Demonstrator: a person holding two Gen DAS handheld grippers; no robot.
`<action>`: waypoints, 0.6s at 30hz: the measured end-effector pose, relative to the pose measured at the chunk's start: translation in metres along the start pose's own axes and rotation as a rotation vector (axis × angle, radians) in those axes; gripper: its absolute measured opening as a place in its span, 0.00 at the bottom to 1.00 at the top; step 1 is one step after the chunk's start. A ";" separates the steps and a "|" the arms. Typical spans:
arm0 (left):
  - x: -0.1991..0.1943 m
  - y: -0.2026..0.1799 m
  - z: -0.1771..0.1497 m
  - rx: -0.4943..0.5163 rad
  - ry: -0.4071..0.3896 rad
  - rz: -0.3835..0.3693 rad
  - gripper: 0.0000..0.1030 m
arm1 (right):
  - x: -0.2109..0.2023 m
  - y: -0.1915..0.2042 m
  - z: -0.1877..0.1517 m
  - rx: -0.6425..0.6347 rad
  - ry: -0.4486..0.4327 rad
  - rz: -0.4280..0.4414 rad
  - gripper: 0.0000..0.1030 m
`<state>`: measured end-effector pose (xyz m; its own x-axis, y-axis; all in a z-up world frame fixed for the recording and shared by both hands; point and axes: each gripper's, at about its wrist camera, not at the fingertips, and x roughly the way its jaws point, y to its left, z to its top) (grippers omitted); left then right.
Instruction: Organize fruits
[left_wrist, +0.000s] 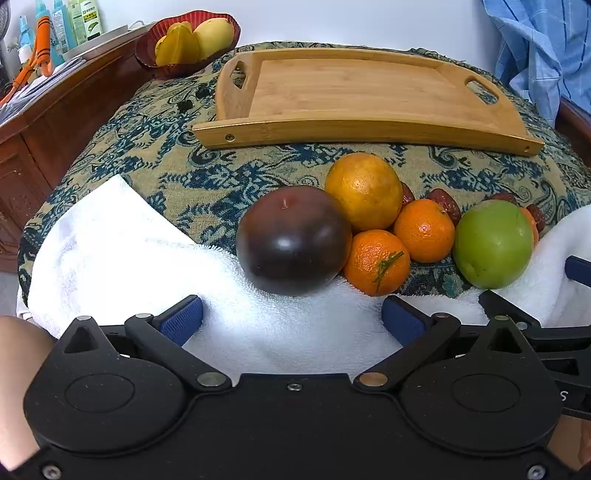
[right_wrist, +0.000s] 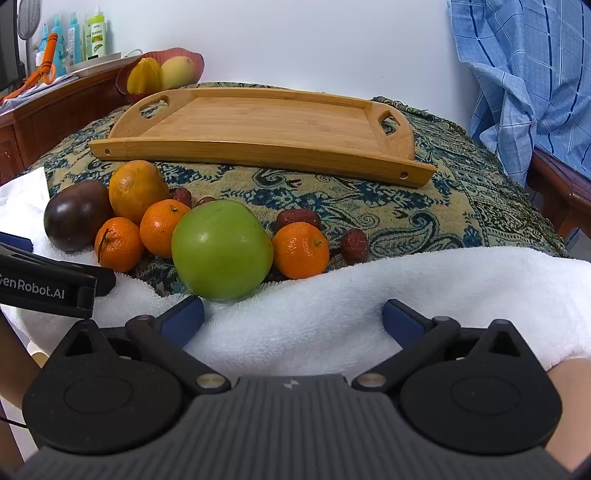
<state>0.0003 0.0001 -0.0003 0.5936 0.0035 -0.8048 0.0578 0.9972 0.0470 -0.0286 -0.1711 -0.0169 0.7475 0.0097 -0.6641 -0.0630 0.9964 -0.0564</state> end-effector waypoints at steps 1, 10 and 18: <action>0.000 0.000 0.000 0.000 -0.002 -0.002 1.00 | 0.000 0.000 0.000 -0.003 0.000 -0.003 1.00; -0.001 0.004 -0.004 -0.005 -0.027 -0.007 1.00 | 0.000 0.001 0.000 -0.005 -0.001 -0.004 1.00; -0.001 0.001 -0.002 -0.003 -0.027 -0.001 1.00 | 0.000 0.001 -0.001 -0.006 -0.004 -0.006 1.00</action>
<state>-0.0020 0.0012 -0.0007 0.6151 0.0006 -0.7884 0.0557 0.9975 0.0442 -0.0293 -0.1704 -0.0175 0.7505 0.0046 -0.6608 -0.0628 0.9959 -0.0644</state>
